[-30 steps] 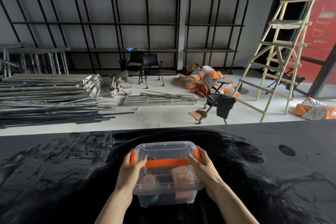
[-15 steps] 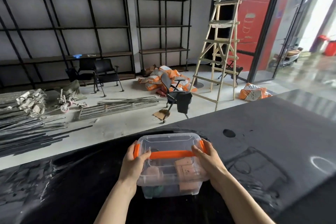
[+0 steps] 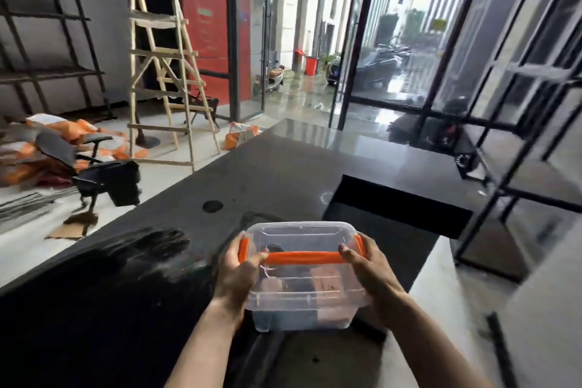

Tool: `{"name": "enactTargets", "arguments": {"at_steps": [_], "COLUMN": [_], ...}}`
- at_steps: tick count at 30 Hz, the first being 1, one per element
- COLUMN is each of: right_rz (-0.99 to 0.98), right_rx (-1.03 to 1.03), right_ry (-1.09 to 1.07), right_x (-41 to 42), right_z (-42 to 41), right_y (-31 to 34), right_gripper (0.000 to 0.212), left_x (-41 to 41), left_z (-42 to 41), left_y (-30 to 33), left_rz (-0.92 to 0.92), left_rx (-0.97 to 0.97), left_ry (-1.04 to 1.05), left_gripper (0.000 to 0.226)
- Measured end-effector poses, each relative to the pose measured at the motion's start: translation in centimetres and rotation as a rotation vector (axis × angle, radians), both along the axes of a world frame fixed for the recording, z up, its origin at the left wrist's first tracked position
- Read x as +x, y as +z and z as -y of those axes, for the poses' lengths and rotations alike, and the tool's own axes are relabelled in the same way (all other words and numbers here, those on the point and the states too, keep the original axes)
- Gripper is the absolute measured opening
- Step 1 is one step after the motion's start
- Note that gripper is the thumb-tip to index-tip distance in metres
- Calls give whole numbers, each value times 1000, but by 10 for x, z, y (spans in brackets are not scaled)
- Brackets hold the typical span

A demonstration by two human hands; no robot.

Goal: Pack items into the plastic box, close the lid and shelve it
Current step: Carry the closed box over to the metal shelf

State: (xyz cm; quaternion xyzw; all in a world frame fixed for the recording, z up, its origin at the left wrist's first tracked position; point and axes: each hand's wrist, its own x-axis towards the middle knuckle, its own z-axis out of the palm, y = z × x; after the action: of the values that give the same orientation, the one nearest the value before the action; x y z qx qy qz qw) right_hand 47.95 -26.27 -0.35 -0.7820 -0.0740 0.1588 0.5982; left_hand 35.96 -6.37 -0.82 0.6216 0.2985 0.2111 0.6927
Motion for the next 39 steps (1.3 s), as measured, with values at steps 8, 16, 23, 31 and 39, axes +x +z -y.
{"name": "enactTargets", "arguments": {"at_steps": [8, 16, 23, 31, 39], "right_rz": [12, -9, -15, -18, -9], "right_rx": [-24, 30, 97, 63, 83], "right_ry": [-342, -530, -520, -590, -632], "right_x": [-23, -38, -39, -17, 94], "right_z": [166, 304, 408, 490, 516], "right_y": [-28, -118, -189, -200, -225], "right_gripper": [54, 60, 63, 64, 64], "left_x": [61, 89, 96, 124, 244], "left_z": [133, 266, 373, 456, 480], "left_y": [-32, -126, -195, -200, -225], "left_rz": [-9, -17, 5, 12, -7], "left_rx": [92, 107, 112, 78, 64], "left_ry": [-357, -565, -616, -700, -693], "left_gripper": [60, 62, 61, 56, 68]}}
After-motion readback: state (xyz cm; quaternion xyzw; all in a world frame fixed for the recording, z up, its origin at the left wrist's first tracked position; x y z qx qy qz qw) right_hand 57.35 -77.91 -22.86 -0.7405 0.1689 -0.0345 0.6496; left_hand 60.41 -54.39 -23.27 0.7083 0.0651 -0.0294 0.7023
